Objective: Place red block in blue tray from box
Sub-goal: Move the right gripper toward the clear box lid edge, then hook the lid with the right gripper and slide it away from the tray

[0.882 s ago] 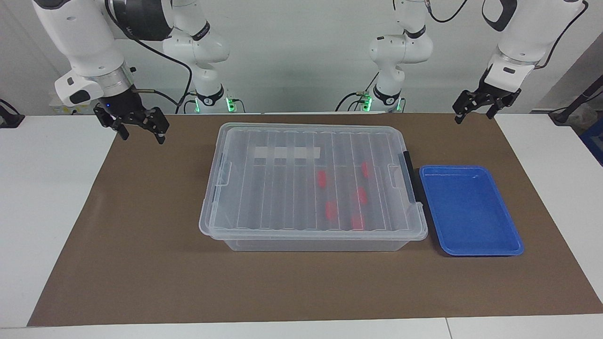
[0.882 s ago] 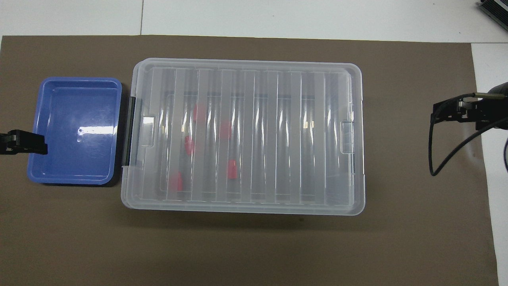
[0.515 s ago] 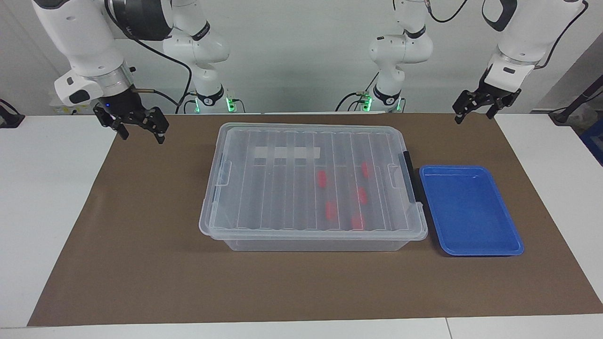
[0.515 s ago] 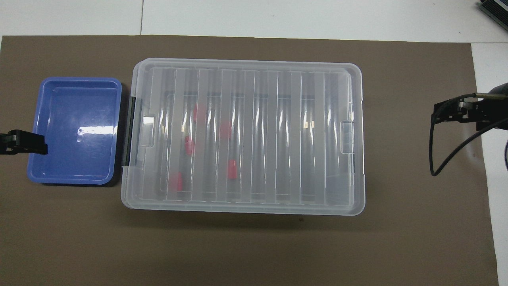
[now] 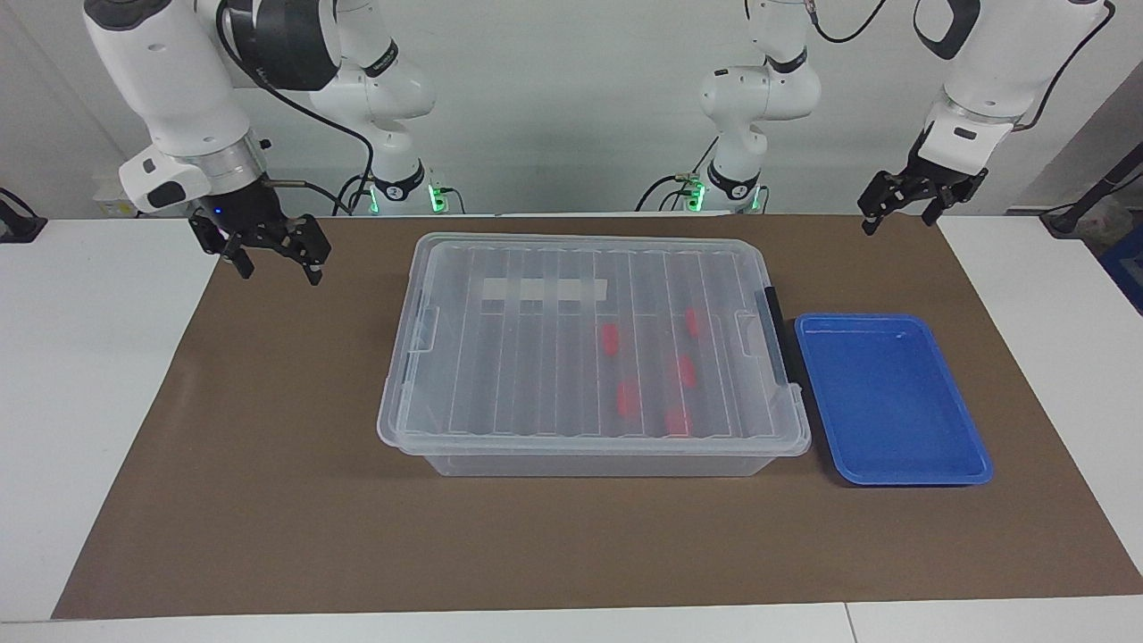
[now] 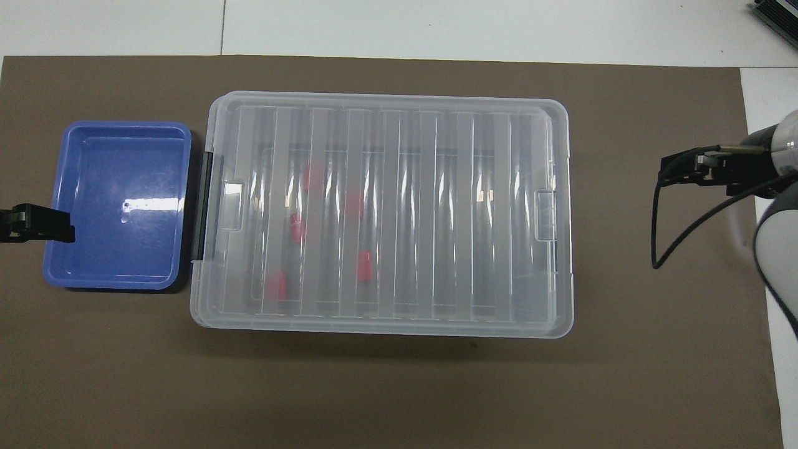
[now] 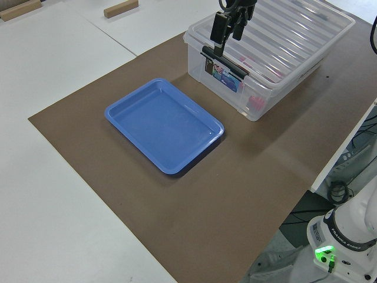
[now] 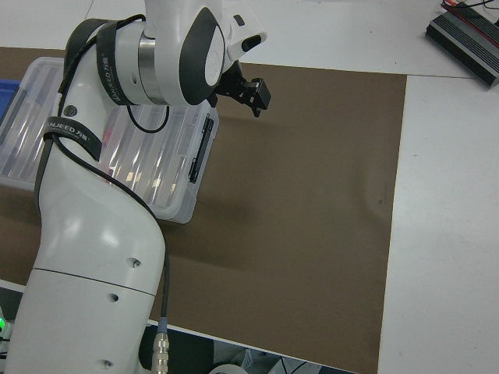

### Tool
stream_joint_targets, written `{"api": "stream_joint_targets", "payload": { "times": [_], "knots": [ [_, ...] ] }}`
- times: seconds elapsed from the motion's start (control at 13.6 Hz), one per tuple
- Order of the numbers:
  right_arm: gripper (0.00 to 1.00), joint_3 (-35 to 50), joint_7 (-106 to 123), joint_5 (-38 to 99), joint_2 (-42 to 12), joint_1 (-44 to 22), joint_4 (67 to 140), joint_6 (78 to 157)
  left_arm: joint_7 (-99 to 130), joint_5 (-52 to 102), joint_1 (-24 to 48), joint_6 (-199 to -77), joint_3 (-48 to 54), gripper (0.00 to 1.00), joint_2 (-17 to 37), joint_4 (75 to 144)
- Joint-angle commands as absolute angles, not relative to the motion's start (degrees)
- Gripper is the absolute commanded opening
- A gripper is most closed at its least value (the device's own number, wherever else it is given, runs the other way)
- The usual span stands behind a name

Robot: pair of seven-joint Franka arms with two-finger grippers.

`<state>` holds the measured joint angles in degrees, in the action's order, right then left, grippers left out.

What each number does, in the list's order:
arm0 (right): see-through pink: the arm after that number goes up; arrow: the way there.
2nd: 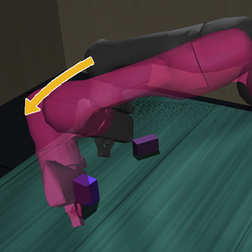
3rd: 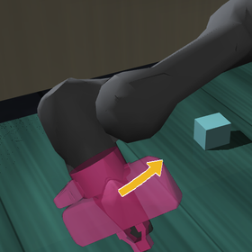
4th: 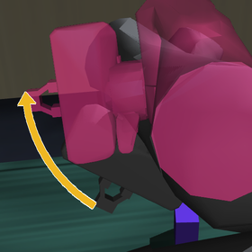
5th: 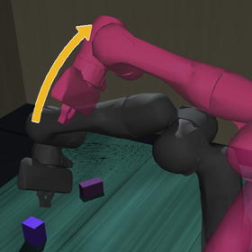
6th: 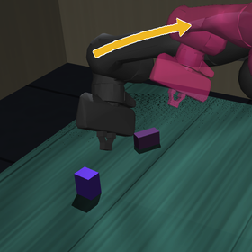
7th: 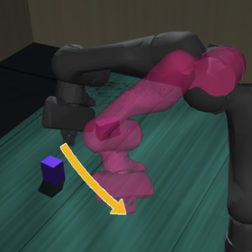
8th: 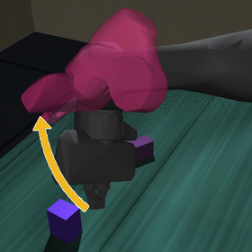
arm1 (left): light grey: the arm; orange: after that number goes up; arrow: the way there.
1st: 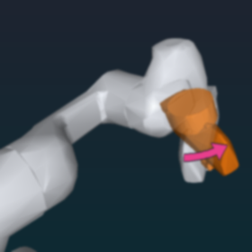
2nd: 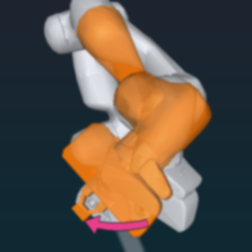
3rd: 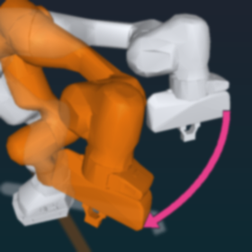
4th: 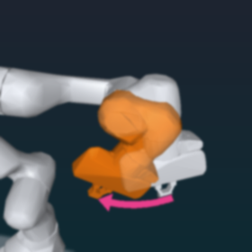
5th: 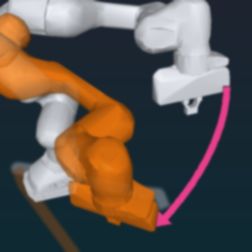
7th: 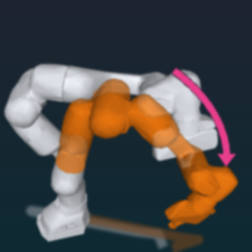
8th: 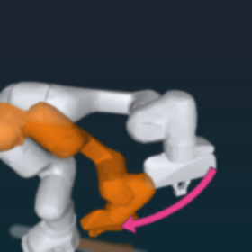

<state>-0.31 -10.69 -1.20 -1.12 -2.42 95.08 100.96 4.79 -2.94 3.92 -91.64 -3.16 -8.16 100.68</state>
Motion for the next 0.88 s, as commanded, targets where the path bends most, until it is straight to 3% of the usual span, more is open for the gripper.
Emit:
{"api": "stream_joint_targets", "payload": {
  "times": [0.0, 0.29, 0.81],
  "knots": [
    [1.00, -0.09, -15.19, -1.14, 0.00, -5.61, 99.84, 105.90, 4.57, -2.29, 3.69, -91.93, -3.25, 1.00, -9.14, 101.43],
    [1.00, -0.09, -18.36, -1.14, -0.44, -10.18, 106.42, 114.33, 4.57, -2.29, 3.69, -91.93, -3.25, 1.00, -9.14, 101.43],
    [1.00, -0.18, -14.17, -1.14, 2.81, -10.64, 116.09, 115.05, 4.57, -2.29, 3.69, -91.93, -3.25, 1.00, -9.14, 101.43]
  ]
}}
